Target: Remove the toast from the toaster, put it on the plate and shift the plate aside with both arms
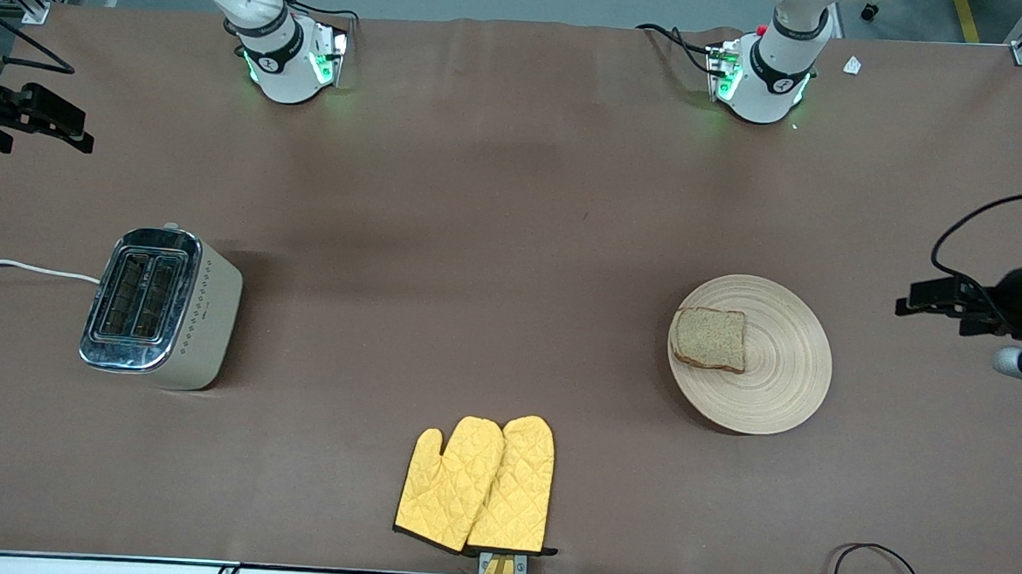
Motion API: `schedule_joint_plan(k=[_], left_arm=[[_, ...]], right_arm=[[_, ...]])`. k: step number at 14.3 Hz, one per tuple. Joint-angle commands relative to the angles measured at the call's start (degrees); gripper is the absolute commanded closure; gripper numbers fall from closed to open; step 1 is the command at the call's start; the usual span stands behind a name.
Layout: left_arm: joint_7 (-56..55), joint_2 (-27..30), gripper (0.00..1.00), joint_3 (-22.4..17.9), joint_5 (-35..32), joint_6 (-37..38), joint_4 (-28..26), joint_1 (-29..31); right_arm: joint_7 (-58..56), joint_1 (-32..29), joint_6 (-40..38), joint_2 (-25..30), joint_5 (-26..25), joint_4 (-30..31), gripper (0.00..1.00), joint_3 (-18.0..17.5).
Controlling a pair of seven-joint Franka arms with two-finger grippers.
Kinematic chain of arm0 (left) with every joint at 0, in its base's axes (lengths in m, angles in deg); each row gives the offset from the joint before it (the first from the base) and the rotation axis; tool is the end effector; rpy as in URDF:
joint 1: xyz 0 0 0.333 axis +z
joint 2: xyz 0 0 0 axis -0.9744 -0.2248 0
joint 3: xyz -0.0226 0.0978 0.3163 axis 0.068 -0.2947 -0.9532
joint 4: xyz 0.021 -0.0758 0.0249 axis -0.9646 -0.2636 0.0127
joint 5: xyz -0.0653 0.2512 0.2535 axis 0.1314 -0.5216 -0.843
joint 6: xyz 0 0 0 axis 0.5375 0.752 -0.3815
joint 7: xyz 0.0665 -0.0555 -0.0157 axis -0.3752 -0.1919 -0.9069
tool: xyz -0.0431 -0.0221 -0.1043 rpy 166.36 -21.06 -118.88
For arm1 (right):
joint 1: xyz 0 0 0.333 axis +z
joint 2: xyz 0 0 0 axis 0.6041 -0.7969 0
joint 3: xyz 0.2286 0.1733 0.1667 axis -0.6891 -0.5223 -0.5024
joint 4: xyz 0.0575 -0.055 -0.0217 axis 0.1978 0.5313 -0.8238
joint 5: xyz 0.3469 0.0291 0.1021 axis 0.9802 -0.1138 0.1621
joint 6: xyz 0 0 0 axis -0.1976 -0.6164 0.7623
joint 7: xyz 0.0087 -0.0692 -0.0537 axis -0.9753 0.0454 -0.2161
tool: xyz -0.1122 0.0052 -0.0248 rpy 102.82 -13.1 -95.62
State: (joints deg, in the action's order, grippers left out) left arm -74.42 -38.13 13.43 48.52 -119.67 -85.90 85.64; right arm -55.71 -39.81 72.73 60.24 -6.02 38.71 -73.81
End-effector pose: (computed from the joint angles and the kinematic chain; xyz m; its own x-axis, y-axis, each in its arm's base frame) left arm 0.6204 -0.0129 0.5674 0.9746 -0.2037 -0.0928 -0.1866 -0.9684 0.1656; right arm 0.4977 -0.0099 0.6598 0.9929 0.0431 -0.1106 0.0426 -0.9991 -0.0068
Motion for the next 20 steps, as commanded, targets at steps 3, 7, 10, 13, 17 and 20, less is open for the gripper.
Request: schedule_joint_plan(k=[3, 7, 10, 13, 17, 20], left_arm=[[-6.7, 6.3, 0.00, -0.5, -4.3, 3.8, -2.1, -4.1], [-9.6, 10.1, 0.00, 1.3, -5.5, 6.4, -3.1, -6.1], [-11.5, 12.8, 0.00, 0.1, -7.7, 6.2, -5.2, -9.9], [-11.5, 15.7, 0.00, -2.4, -7.7, 2.2, -9.6, -12.5], [-11.4, 17.2, 0.00, -3.1, -6.7, -0.2, -12.7, -11.4], [-11.6, 20.2, 0.00, -2.7, -6.7, -4.5, -18.1, -11.0]], right_arm=[[1.0, -0.1, 0.2, 0.8, 1.0, 0.7, 0.00, 0.2], [1.0, -0.1, 0.2, 0.8, 1.6, 0.7, 0.00, 0.2], [0.9, -0.3, 0.1, 0.8, 1.6, 0.7, 0.00, 0.3], [0.9, -0.4, 0.3, 0.8, 1.5, 0.7, 0.00, 0.3], [0.9, -0.3, 0.3, 0.8, 1.5, 0.7, 0.00, 0.4], [0.9, -0.2, 0.5, 0.8, 1.5, 0.7, 0.00, 0.4]])
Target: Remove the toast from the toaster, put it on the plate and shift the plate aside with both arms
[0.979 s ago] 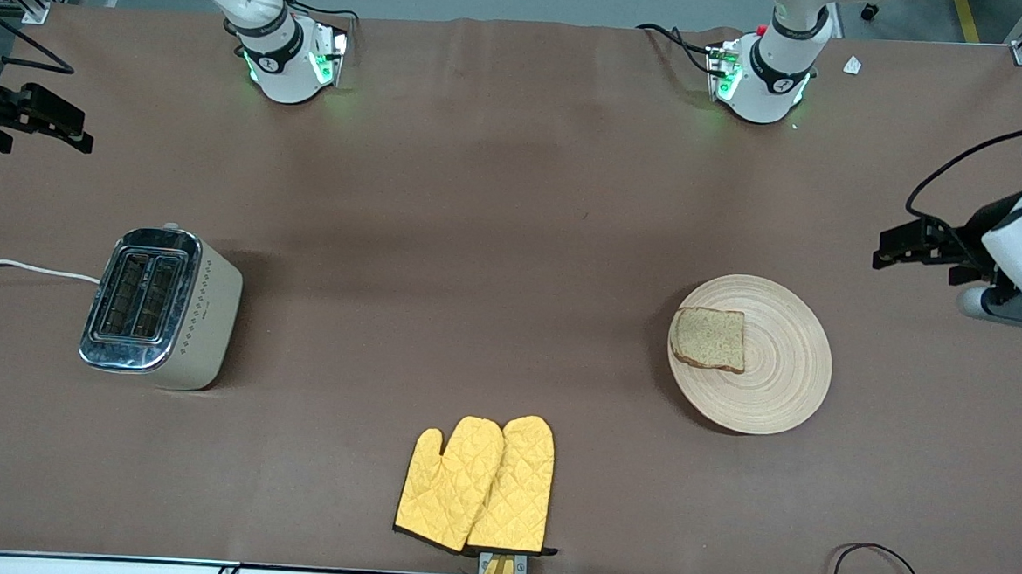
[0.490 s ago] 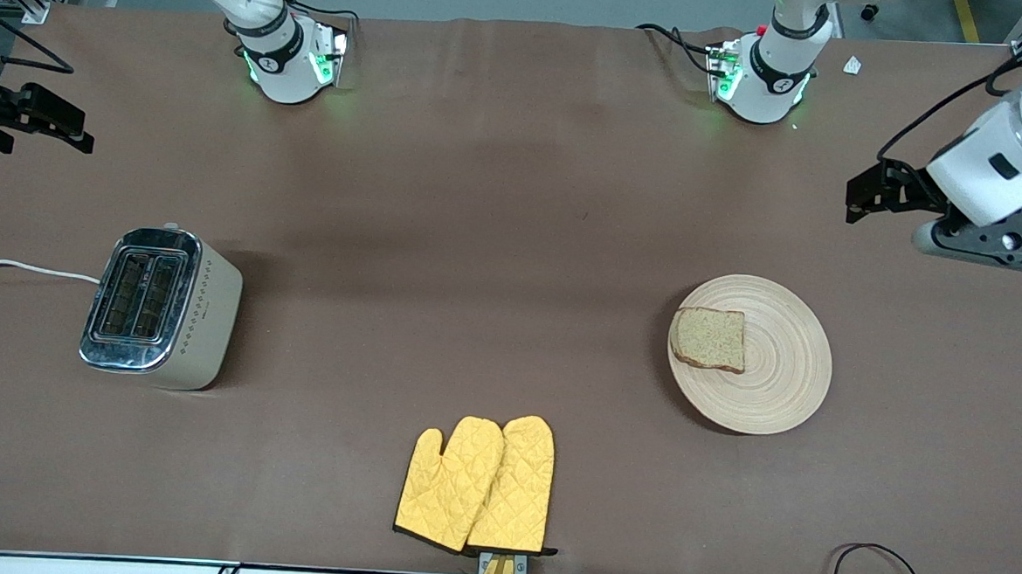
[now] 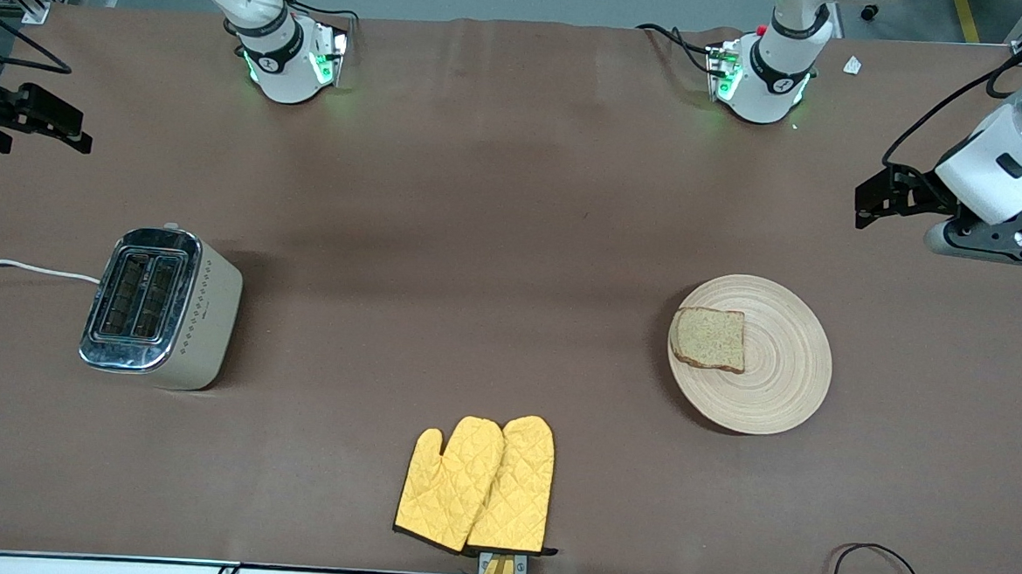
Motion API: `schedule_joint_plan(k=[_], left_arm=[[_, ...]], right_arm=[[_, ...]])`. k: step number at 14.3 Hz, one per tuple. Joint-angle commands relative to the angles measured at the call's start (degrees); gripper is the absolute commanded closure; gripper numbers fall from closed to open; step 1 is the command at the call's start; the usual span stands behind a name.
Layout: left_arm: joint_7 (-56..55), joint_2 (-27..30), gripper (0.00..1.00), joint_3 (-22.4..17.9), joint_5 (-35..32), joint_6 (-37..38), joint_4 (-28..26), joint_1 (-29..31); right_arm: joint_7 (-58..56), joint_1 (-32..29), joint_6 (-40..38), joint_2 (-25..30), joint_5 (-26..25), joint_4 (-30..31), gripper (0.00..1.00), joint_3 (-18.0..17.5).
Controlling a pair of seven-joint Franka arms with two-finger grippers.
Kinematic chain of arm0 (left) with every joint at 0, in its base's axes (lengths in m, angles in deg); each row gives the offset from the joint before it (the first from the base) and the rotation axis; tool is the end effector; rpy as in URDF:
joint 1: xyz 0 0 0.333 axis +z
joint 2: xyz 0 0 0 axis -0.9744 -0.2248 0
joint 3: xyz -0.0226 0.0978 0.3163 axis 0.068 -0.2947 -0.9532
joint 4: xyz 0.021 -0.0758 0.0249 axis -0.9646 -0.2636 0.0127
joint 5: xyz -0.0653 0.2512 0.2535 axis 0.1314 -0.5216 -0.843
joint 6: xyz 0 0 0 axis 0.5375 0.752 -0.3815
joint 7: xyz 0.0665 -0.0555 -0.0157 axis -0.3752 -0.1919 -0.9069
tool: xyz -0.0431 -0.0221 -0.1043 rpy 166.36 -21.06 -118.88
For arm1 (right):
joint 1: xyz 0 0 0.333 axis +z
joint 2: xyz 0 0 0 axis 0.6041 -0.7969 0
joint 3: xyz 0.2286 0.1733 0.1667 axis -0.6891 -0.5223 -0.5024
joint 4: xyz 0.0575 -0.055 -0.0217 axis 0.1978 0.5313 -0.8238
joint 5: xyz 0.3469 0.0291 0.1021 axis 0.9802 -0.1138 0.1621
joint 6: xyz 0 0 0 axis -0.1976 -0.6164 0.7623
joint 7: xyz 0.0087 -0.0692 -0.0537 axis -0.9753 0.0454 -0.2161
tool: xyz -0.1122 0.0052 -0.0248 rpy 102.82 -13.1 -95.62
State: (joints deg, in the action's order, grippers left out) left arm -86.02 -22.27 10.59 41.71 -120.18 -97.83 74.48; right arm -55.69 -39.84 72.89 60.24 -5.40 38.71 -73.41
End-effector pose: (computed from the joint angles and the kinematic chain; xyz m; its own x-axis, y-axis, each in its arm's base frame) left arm 0.5329 -0.0924 0.6359 0.9888 -0.1417 -0.0462 -0.1430 -0.9893 -0.0272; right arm 0.4980 -0.0123 0.6600 0.9935 0.0375 -0.1071 0.0359 -0.9992 -0.0173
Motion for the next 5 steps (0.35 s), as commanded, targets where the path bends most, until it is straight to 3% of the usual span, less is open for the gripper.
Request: schedule_joint_plan(k=[1, 5], left_arm=[[0.0, 6.2, 0.00, 0.2, 0.1, -6.3, -9.2, 0.2], [-0.9, 6.0, 0.00, -0.1, 0.4, -6.6, -8.3, 0.3]], right_arm=[[0.9, -0.2, 0.3, 0.8, 0.9, 0.7, 0.00, 0.0], [0.9, -0.4, 0.3, 0.8, 0.9, 0.6, 0.00, 0.0]])
